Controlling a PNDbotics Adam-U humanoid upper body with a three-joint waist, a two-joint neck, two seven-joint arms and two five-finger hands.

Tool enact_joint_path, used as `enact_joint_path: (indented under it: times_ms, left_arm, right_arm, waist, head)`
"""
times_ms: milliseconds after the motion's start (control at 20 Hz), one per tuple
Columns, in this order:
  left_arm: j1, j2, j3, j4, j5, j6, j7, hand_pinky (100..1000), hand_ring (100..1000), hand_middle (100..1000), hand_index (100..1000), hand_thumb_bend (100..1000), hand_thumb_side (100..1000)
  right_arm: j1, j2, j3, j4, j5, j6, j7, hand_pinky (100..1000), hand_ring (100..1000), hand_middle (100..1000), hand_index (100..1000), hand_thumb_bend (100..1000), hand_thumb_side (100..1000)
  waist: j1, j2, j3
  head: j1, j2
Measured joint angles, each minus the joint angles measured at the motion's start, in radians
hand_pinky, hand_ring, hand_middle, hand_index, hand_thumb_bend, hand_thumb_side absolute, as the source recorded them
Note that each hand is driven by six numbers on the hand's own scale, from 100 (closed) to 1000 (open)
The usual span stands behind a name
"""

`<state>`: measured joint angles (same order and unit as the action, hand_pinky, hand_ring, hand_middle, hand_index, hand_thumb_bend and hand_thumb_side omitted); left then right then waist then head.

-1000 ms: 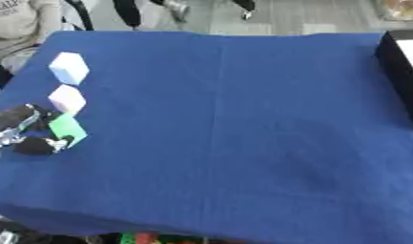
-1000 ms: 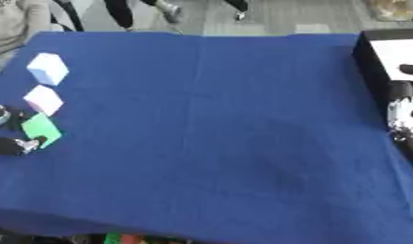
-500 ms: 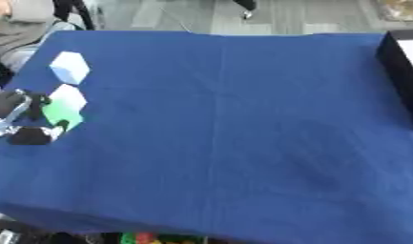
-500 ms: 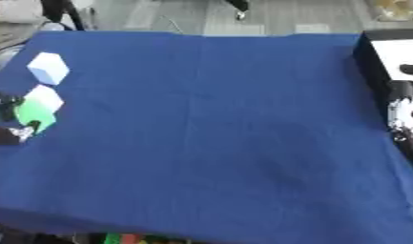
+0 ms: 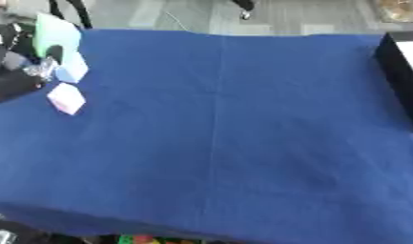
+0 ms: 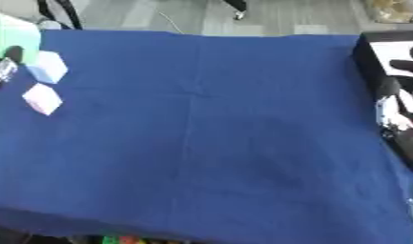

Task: Pick up the objects with one hand, pass them to the other hand, and then place them into the box on the other side of the table.

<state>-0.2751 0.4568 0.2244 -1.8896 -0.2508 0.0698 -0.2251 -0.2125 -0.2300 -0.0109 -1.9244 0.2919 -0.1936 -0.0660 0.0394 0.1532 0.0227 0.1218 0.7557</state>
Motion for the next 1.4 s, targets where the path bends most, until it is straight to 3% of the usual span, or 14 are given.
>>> enact_joint_path:
  times_ms: [450,900,1150,1250,1300,1400]
  left_arm:
    - [-0.093,-0.118,-0.083,-0.059,0.140,0.073,-0.142,649,473,394,610,100,635]
    - [-0.188,-0.122,-0.168,-0.002,0.217,0.070,-0.272,652,473,393,610,100,656]
    - [-0.238,-0.088,-0.227,0.046,0.274,0.056,-0.352,655,474,393,611,102,671]
    - [-0.255,-0.075,-0.250,0.064,0.292,0.051,-0.383,655,474,393,612,103,672]
    - [-0.262,-0.069,-0.260,0.073,0.300,0.048,-0.397,655,475,393,612,104,671]
    - [-0.279,-0.058,-0.280,0.091,0.311,0.045,-0.421,655,474,393,611,105,672]
  right_arm:
    - [-0.081,-0.046,0.063,-0.027,0.154,-0.076,0.067,847,760,794,918,100,358]
    - [-0.213,-0.084,0.175,-0.053,0.250,-0.199,0.132,830,763,795,912,100,267]
    - [-0.284,-0.095,0.231,-0.055,0.282,-0.267,0.163,850,791,816,922,100,281]
    - [-0.305,-0.095,0.247,-0.055,0.301,-0.292,0.177,861,803,827,932,148,306]
    - [-0.314,-0.095,0.254,-0.055,0.311,-0.303,0.184,882,825,848,945,239,327]
    - [-0.327,-0.095,0.263,-0.055,0.334,-0.323,0.198,897,839,861,949,293,335]
  waist:
    - [-0.014,-0.001,0.007]
    - [-0.019,0.000,0.008]
    - [-0.021,0.004,0.008]
    - [-0.023,0.007,0.008]
    - [-0.024,0.008,0.008]
    - [-0.024,0.009,0.007]
  head:
    - [-0.062,0.009]
    - [-0.081,0.009]
    - [-0.084,0.009]
    - [-0.084,0.009]
    - [-0.084,0.009]
    - [-0.083,0.009]
